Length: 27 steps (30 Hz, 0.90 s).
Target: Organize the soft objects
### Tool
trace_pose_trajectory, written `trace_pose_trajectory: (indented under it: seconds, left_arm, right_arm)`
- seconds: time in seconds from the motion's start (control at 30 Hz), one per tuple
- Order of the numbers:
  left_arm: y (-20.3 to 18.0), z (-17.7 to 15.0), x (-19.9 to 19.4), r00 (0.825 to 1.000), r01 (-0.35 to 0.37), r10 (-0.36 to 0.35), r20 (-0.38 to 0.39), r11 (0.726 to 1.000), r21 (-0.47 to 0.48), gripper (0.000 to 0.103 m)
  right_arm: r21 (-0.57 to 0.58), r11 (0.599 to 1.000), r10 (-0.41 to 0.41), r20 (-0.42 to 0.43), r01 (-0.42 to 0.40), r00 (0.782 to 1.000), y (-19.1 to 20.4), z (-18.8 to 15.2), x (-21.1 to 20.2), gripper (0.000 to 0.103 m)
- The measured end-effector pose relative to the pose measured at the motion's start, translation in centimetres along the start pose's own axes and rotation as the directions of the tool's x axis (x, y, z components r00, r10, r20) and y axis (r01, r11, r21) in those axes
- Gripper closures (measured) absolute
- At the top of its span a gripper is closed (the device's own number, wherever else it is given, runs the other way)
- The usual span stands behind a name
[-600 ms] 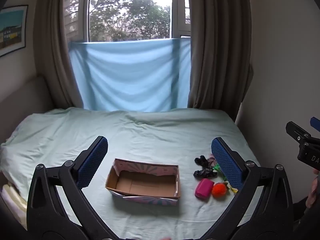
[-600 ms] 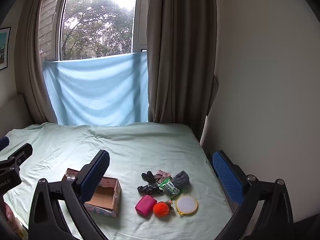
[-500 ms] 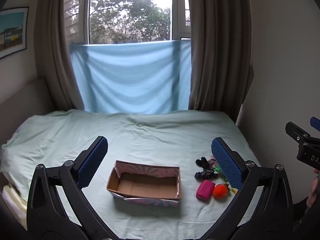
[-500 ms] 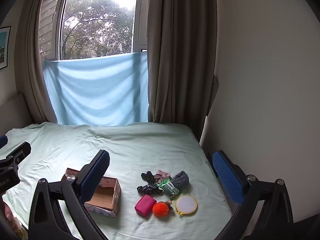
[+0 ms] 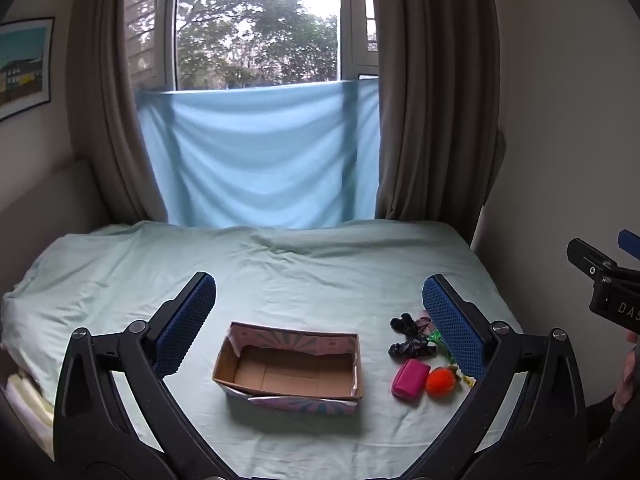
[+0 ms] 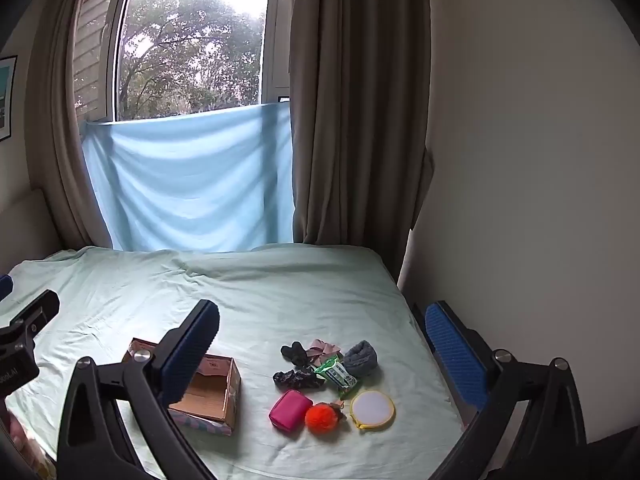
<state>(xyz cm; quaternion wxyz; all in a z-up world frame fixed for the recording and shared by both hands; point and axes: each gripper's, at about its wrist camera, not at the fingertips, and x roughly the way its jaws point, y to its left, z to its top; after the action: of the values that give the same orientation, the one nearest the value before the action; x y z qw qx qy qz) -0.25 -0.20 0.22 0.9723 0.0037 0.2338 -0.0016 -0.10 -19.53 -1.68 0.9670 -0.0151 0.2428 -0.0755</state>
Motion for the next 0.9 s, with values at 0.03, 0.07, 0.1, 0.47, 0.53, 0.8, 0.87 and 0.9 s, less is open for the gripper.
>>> trace_pose_trajectory:
  seconds: [0.03,0.07,0.1,0.47,0.53,0.8,0.87,0.9]
  left_arm:
    - [-0.13,0.03,0.0,1.0,-0.001,0.001,0.0,1.0,0.003,0.0]
    - [-0.15,0.07,-0.06,1.0,-0.002,0.002,0.001,1.0,0.006,0.0]
    - [-0.22,0.03,-0.06,1.0,-0.003,0.003,0.001,1.0,0.009,0.0]
    - [0.0,0.05,0.4,1.0,0.016,-0.016,-0.017,1.0,0.015,0.0]
    - [-0.08,0.01,0.34,1.0,0.015,-0.015,-0.017,1.0,0.018,0.0]
    - [-0.66,0.15,0.61,0.999,0.026,-0.025,-0.022,0.999,0.024,0.0]
    - [-0.71,0.23,0.76,0.999,0.03,-0.029,-0.027,0.999,0.023,0.0]
    - [-0.8,0.31,0.87,0.999,0.03,-0.029,-0.029,0.999,0.023,0.0]
  right_arm:
    - [0.0,1.0,0.0,0.001,0.0,1.0,0.01,-0.07,0.03,0.0]
    - [0.001,1.0,0.001,0.001,-0.001,1.0,-0.01,-0.02,0.01,0.0]
    - [0.002,1.0,0.001,0.001,-0.001,1.0,-0.05,-0.07,0.09,0.0]
    - [0.01,1.0,0.002,0.003,-0.002,1.0,-0.01,-0.23,0.28,0.0]
    - [0.012,1.0,0.003,0.002,-0.003,1.0,-0.24,-0.08,0.38,0.0]
    - [0.025,1.0,0.0,-0.001,0.0,1.0,-0.52,0.26,0.47,0.0]
    - [0.026,1.0,-0.001,-0.004,0.001,1.0,-0.62,0.32,0.6,0.0]
    - [0.026,1.0,-0.001,-0.005,0.001,1.0,-0.65,0.37,0.67,0.0]
